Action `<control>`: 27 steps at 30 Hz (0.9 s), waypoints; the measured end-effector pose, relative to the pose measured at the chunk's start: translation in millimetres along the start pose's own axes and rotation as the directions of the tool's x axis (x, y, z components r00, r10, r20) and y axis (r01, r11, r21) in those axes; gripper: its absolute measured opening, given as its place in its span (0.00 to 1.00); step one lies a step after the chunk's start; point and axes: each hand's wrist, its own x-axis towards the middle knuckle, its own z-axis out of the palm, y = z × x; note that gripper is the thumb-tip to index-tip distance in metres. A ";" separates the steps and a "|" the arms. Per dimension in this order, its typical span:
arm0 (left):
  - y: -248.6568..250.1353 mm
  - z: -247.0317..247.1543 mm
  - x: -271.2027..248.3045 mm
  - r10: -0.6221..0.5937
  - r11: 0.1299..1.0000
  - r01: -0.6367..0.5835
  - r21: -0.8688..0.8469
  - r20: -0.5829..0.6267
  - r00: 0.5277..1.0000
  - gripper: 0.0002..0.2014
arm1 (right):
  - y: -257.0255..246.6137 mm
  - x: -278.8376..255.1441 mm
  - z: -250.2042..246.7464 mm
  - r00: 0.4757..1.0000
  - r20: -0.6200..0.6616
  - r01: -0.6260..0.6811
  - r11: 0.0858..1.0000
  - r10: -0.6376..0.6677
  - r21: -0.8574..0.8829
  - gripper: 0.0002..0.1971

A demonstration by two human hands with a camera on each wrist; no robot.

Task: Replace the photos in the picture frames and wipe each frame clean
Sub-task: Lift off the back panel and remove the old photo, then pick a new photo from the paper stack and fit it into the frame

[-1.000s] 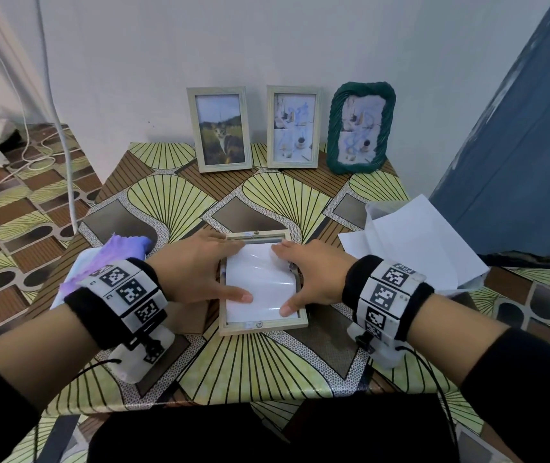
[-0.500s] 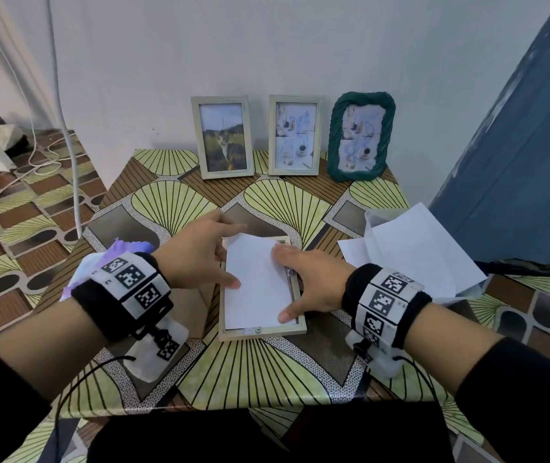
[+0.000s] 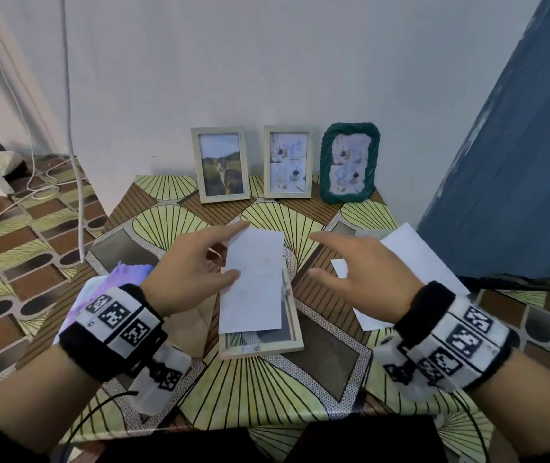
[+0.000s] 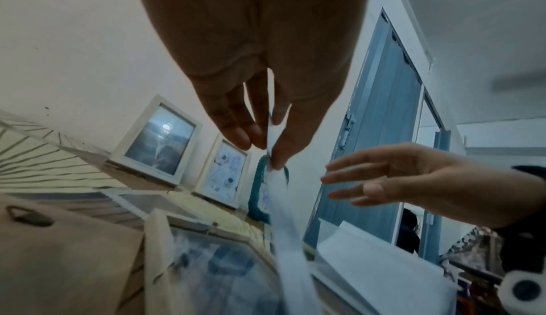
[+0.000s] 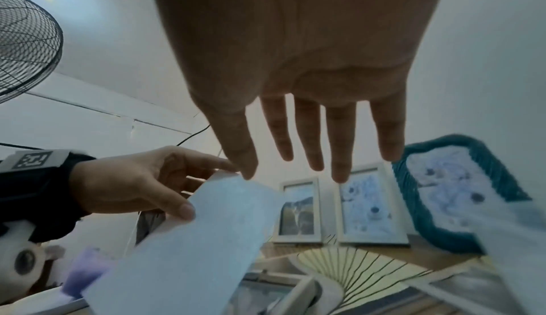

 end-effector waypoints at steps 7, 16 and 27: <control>21.5 -7.2 11.6 -0.077 0.888 0.080 -0.454 0.025 0.997 0.32 | 42.5 -42.1 -4.5 0.963 0.101 -0.222 0.950 0.248 -0.222 0.31; 35.3 37.5 43.4 -0.182 0.858 0.212 -0.468 0.109 0.977 0.35 | 61.5 -68.9 21.5 0.971 0.019 -0.240 0.967 0.239 0.085 0.22; 54.3 104.6 104.1 -0.191 0.966 0.225 -0.128 0.238 0.952 0.37 | 85.4 -74.1 11.4 0.921 -0.082 -0.299 0.825 0.382 0.480 0.17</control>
